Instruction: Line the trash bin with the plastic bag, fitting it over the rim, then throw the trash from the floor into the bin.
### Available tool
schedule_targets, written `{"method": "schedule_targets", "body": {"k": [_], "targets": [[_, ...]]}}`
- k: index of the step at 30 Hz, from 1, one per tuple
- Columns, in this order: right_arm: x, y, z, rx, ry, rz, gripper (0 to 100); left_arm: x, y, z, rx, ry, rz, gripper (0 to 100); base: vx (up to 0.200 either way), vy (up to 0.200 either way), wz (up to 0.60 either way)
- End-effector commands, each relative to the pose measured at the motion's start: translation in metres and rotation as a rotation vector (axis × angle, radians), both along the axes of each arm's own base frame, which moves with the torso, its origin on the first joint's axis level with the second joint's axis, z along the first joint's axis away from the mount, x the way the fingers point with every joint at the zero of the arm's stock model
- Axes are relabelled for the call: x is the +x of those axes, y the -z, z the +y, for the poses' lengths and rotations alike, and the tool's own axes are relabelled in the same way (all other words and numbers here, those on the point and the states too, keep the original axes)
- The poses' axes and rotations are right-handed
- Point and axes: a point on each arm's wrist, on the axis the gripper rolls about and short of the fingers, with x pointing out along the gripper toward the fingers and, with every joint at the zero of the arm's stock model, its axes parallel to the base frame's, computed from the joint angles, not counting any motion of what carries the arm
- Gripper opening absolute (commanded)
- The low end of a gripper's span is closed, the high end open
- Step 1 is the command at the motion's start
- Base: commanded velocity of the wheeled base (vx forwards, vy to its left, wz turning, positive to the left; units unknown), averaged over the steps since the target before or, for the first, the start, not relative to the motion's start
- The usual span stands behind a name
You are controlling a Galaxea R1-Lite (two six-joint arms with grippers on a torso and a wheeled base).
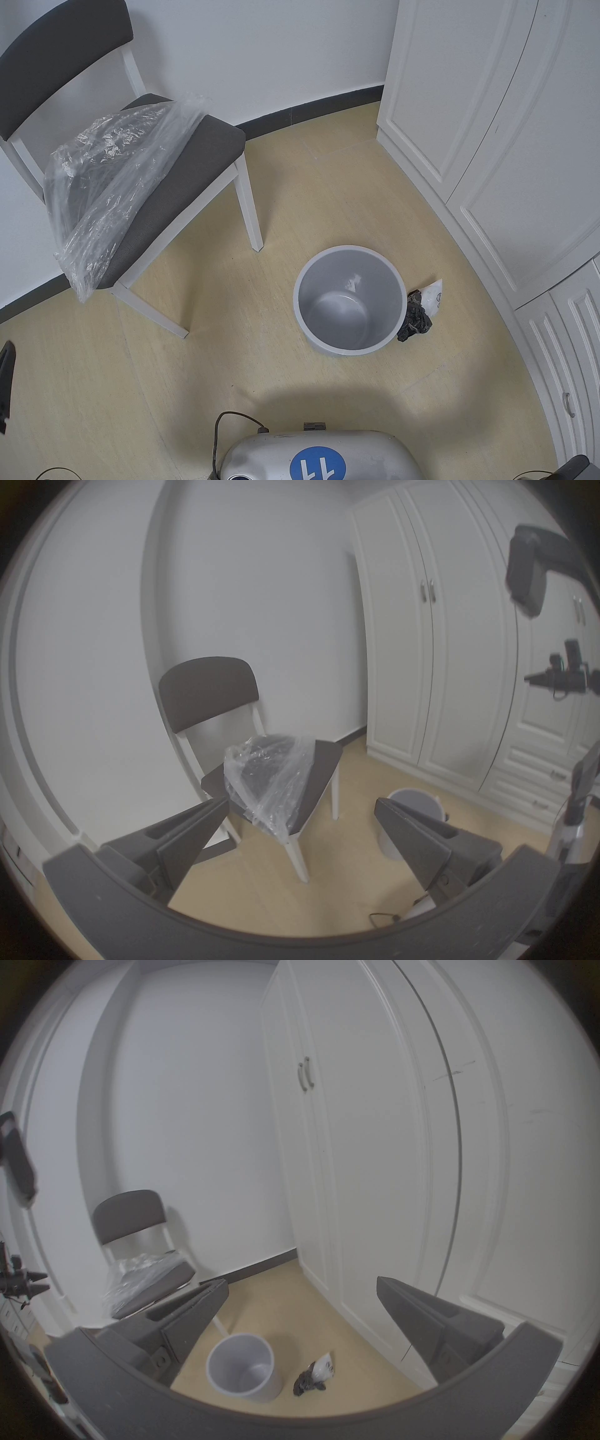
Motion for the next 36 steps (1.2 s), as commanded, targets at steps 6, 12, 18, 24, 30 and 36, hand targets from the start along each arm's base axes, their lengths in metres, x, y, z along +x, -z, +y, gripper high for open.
{"method": "schedule_targets", "body": {"k": [6,12,18,24,30,36], "targets": [[0.124,0.017,0.007,0.023,0.039,0.239,100,0.142,-0.003,-0.003,0.298,-0.154,0.411,100,0.0,0.0,0.0],[0.124,0.017,0.01,0.014,0.008,0.242,100,0.172,0.008,-0.002,0.35,-0.225,0.458,100,0.0,0.0,0.0],[0.125,0.017,0.011,0.013,0.005,0.241,100,0.196,0.014,-0.001,0.361,-0.284,0.466,100,0.0,0.0,0.0],[0.124,0.015,0.01,0.016,0.006,0.231,100,0.211,0.023,-0.001,0.358,-0.302,0.475,100,0.0,0.0,0.0],[0.124,0.015,0.011,0.018,0.006,0.228,100,0.223,0.024,-0.001,0.347,-0.313,0.458,100,0.0,0.0,0.0],[0.124,0.014,0.01,0.018,0.006,0.225,100,0.231,0.015,0.009,0.315,-0.375,0.357,100,0.0,0.0,0.0]]}}
